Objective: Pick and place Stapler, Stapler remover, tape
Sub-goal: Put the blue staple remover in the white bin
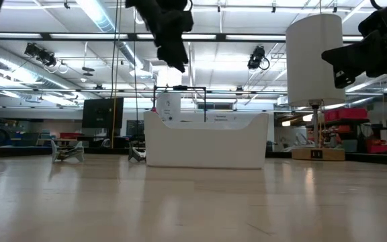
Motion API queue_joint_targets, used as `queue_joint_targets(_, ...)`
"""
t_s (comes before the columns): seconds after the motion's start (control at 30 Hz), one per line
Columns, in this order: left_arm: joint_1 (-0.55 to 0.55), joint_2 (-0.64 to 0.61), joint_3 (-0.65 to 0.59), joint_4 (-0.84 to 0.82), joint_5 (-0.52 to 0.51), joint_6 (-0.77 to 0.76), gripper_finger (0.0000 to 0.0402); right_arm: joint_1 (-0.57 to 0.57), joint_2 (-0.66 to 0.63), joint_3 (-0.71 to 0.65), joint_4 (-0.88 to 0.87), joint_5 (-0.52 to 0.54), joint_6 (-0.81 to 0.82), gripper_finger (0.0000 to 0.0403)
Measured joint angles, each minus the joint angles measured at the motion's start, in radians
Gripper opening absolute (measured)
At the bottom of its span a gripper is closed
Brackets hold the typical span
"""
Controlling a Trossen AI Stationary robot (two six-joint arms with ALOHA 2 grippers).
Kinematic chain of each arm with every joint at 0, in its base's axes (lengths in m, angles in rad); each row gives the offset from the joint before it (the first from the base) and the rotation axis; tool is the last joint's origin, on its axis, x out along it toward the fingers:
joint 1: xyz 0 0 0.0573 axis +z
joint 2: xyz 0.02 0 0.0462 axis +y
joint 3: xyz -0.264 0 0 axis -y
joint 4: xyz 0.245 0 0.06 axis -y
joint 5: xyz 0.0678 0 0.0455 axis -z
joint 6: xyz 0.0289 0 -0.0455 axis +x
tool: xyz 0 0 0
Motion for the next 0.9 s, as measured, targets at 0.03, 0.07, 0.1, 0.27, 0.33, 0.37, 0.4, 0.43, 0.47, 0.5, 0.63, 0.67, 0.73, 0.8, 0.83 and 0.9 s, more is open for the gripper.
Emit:
queue_joint_targets(0.03,-0.005,-0.02,-0.026,-0.001,-0.001,-0.003,0.0287,0.0,0.0,0.0,0.0,0.0,0.0,0.0013)
queue_joint_targets(0.07,-0.011,-0.04,-0.056,0.0,-0.001,-0.006,0.0287,0.0,0.0,0.0,0.0,0.0,0.0,0.0013)
queue_joint_targets(0.1,-0.016,-0.059,-0.083,-0.002,-0.001,-0.016,0.0287,0.0,0.0,0.0,0.0,0.0,0.0,0.0013)
queue_joint_targets(0.27,-0.046,-0.161,-0.219,0.002,-0.001,-0.049,0.0287,0.0,0.0,0.0,0.0,0.0,0.0,0.0013)
queue_joint_targets(0.33,-0.062,-0.196,-0.274,0.008,-0.001,-0.049,0.0287,0.0,0.0,0.0,0.0,0.0,0.0,0.0013)
queue_joint_targets(0.37,-0.068,-0.214,-0.304,0.009,-0.001,-0.048,0.0287,0.0,0.0,0.0,0.0,0.0,0.0,0.0013)
queue_joint_targets(0.4,-0.074,-0.23,-0.331,0.011,0.0,-0.044,0.0287,0.0,0.0,0.0,0.0,0.0,0.0,0.0013)
queue_joint_targets(0.43,-0.081,-0.243,-0.357,0.017,0.0,-0.043,0.0287,0.0,0.0,0.0,0.0,0.0,0.0,0.0013)
queue_joint_targets(0.47,-0.086,-0.256,-0.383,0.023,-0.001,-0.042,0.0287,0.0,0.0,0.0,0.0,0.0,0.0,0.0013)
queue_joint_targets(0.5,-0.088,-0.269,-0.412,0.022,-0.001,-0.039,0.0287,0.0,0.0,0.0,0.0,0.0,0.0,0.0013)
queue_joint_targets(0.63,-0.092,-0.318,-0.521,0.022,0.028,0.04,0.0287,0.0,0.0,0.0,0.0,0.0,0.0,0.0013)
queue_joint_targets(0.67,-0.092,-0.329,-0.55,0.022,0.034,0.061,0.0287,0.0,0.0,0.0,0.0,0.0,0.0,0.0013)
queue_joint_targets(0.73,-0.092,-0.346,-0.602,0.03,0.036,0.1,0.0287,0.0,0.0,0.0,0.0,0.0,0.0,0.0013)
queue_joint_targets(0.8,-0.092,-0.362,-0.653,0.034,0.036,0.15,0.0287,0.0,0.0,0.0,0.0,0.0,0.0,0.0013)
queue_joint_targets(0.83,-0.091,-0.366,-0.676,0.038,0.035,0.181,0.0287,0.0,0.0,0.0,0.0,0.0,0.0,0.0013)
queue_joint_targets(0.9,-0.091,-0.365,-0.717,0.047,0.036,0.244,0.0287,0.0,0.0,0.0,0.0,0.0,0.0,0.0013)
